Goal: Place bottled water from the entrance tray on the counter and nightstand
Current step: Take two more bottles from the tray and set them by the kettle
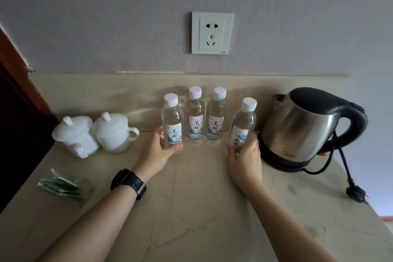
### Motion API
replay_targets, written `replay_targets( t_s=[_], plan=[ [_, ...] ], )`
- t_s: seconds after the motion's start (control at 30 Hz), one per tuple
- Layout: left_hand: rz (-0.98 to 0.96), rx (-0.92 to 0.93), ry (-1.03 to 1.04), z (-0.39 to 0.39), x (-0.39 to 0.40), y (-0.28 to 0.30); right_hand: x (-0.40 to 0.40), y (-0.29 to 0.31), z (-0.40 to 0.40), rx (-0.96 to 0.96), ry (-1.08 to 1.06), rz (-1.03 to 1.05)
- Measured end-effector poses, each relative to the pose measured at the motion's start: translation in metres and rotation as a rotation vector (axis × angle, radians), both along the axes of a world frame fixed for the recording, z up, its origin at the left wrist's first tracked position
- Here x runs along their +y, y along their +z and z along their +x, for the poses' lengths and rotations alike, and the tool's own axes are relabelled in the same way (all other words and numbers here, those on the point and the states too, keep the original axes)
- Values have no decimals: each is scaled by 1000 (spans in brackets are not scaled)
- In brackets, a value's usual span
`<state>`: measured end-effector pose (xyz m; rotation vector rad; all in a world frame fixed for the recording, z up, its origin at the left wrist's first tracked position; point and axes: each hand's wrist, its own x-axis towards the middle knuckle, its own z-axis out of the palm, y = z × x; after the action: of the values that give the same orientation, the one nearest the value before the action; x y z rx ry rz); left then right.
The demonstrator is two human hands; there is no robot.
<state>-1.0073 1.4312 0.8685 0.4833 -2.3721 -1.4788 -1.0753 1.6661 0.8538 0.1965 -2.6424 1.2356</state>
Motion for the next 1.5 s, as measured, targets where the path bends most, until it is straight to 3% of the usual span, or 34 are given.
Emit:
replay_targets(
  t_s=[0.27, 0.6, 1.17, 1.33, 1.5],
  plan=[
    [65, 1, 96, -11, -10, -17, -13, 10, -34, -10, 48, -132],
    [67, 52, 84, -17, -3, -13, -9, 10, -35, 9, 86, -148],
    [-24, -5, 97, -18, -6, -18, -7, 3, -43, -44, 148, -161],
    [-110, -15, 120, -10, 9, -9, -11, 10, -37, -198, 91, -134],
    [-127, 10, 202, -7, 23, -8, -9, 12, -29, -104, 125, -144]
  ],
)
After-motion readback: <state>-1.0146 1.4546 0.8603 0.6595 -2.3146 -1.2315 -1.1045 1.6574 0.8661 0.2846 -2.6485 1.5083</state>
